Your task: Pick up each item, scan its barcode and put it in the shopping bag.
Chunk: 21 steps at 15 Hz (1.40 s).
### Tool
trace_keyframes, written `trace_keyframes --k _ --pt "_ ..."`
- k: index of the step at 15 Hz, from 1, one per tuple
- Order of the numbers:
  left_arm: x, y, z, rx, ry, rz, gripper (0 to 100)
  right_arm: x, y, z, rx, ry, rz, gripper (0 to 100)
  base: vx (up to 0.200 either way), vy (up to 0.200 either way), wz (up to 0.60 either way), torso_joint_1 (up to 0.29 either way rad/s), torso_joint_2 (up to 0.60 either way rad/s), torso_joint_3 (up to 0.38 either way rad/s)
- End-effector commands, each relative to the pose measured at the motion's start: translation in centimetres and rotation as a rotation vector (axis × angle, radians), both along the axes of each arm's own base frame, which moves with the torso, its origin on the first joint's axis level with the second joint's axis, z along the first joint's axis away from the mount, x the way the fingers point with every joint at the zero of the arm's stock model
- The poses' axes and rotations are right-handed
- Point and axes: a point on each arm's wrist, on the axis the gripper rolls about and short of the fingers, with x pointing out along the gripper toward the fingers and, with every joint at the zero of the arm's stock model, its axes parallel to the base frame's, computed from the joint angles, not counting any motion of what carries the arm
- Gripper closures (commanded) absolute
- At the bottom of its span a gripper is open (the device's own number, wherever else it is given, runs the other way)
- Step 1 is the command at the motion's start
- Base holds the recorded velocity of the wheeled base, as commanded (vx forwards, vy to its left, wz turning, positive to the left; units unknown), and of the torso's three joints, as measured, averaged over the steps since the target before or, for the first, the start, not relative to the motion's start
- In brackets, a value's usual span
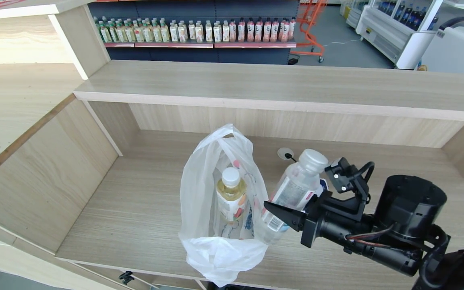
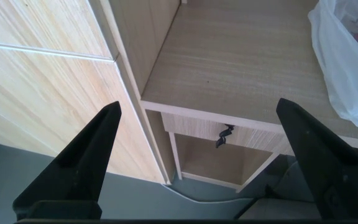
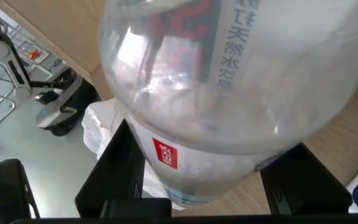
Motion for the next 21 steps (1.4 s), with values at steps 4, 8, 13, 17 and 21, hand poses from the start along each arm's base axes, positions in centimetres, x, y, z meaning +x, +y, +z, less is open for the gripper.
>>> trace_keyframes --k 4,8,13,17,21 --pt "0.0 0.0 0.0 0.0 0.0 0.001 0 1.0 1.6 -3.6 -0.056 -0.026 0.027 100 0.0 0.0 0.0 0.0 0.0 0.0" --pt "0.0 0.0 0.0 0.0 0.0 0.001 0 1.8 2.5 -5.0 -0.103 -0.059 0.04 100 0.0 0.0 0.0 0.0 0.0 0.0" --pt "0.0 0.0 0.0 0.0 0.0 0.001 0 3.1 3.5 -5.7 -0.126 -0.108 0.043 100 0.0 0.0 0.0 0.0 0.0 0.0" --pt "0.0 0.0 0.0 0.0 0.0 0.001 0 3.5 3.2 -6.5 -0.164 -0.116 0.035 100 0.0 0.0 0.0 0.0 0.0 0.0" --pt "0.0 0.0 0.0 0.0 0.0 0.001 0 3.8 2.9 -6.8 -0.188 -0.131 0.025 100 0.0 0.0 0.0 0.0 0.0 0.0"
